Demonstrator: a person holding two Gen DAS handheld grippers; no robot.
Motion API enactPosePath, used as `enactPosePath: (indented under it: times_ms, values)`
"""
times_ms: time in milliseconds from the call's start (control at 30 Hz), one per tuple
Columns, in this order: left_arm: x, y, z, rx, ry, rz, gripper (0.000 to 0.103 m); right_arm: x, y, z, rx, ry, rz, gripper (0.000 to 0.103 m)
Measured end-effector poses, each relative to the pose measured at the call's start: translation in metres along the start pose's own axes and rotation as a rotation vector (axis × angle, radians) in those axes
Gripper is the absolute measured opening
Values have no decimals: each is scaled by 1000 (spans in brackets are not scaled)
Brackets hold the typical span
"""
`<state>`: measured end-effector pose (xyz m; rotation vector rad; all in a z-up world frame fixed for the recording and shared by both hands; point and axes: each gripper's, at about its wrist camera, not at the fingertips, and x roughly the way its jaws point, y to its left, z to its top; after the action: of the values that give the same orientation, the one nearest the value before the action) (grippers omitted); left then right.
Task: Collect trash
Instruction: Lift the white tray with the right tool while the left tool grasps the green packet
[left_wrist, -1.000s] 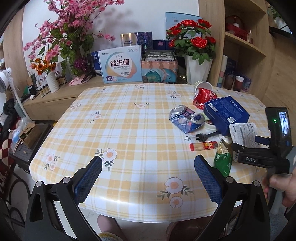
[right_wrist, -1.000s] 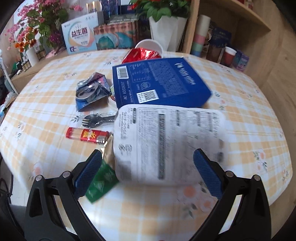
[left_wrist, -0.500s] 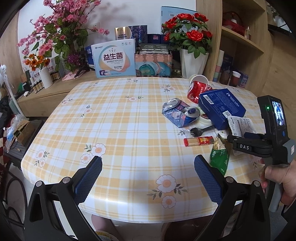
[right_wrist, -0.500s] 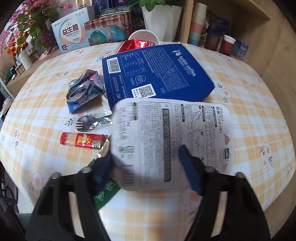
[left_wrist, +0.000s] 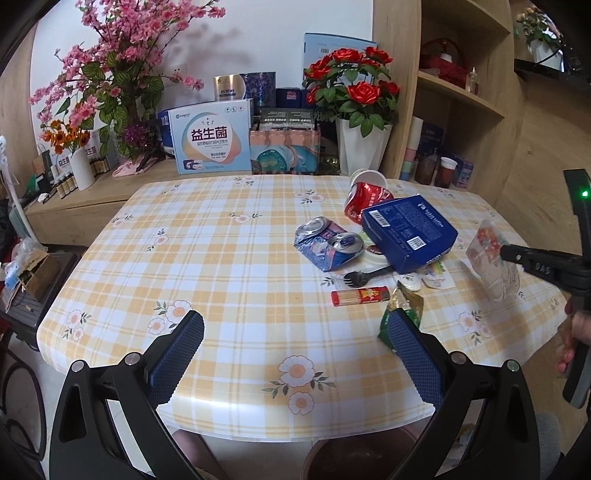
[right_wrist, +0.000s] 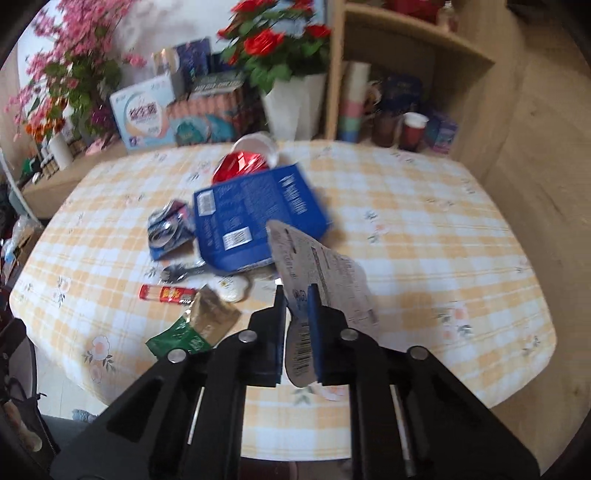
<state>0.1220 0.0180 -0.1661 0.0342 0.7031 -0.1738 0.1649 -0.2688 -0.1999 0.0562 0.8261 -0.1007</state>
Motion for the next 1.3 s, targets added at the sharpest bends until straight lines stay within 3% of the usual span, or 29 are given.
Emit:
enactPosePath:
  times_ms: [367, 600, 700, 1000, 1300]
  values:
    - [-12, -20, 0, 43, -14, -42, 98, -41, -88, -9, 207, -52, -4, 12]
    - [-9, -32, -1, 56, 1, -64, 98, -37, -111, -19, 267, -21, 10, 15]
    - [-8, -39, -3, 74, 4, -75, 98, -34, -121, -27, 316, -25, 36, 8]
    - [8, -44, -8, 69, 46, -113, 96, -41, -125, -34, 334, -92, 51, 6]
    - [50, -58, -19, 63, 151, -188, 80, -40, -103, -24, 318, -134, 127, 6]
